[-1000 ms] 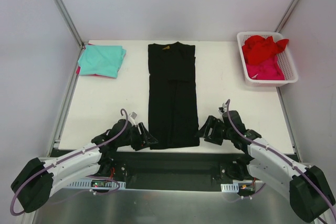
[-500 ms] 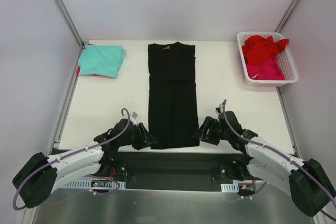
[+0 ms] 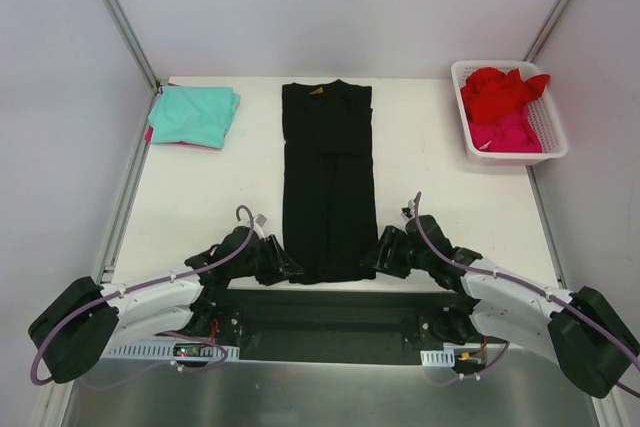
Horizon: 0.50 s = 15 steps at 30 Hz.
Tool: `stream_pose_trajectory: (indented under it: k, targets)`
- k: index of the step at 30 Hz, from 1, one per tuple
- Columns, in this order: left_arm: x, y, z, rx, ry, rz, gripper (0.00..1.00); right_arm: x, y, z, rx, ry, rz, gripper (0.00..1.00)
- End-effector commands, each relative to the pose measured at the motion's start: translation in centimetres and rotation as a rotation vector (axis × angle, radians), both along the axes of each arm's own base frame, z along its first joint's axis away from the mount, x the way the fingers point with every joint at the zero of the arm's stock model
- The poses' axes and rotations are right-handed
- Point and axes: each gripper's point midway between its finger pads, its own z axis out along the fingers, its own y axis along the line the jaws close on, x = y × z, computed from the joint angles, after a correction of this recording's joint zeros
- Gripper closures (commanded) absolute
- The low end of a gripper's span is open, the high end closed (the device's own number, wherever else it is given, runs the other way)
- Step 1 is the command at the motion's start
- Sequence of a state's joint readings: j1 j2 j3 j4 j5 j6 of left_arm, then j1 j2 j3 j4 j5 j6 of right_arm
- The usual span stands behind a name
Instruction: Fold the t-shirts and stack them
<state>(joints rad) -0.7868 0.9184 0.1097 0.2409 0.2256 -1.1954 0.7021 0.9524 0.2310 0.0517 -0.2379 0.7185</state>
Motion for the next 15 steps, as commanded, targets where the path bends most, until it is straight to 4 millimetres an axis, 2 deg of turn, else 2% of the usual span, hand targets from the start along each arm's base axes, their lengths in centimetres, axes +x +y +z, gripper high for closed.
stream_pose_trajectory:
  k: [1, 7, 11, 14, 15]
  targets:
    - [0.00, 0.16, -0.57, 0.030, 0.010, 0.011, 0.67, -0.59, -0.23, -1.48, -0.042, 0.026, -0.019, 0.48]
    - [-0.06, 0.20, -0.71, 0.032, 0.010, 0.010, 0.69, -0.84, -0.03, -1.70, -0.048, 0.031, -0.017, 0.57]
    - [-0.07, 0.18, -0.72, 0.033, 0.012, 0.009, 0.73, -0.82, -0.07, -1.56, -0.054, 0.029, -0.016, 0.67]
    - [-0.12, 0.20, -0.80, 0.034, 0.017, 0.008, 0.81, -0.95, -0.24, -1.62, -0.062, 0.035, -0.016, 0.77]
    - [-0.10, 0.22, -0.84, 0.036, 0.018, 0.010, 0.87, -1.01, -0.25, -1.60, -0.064, 0.035, -0.013, 0.79]
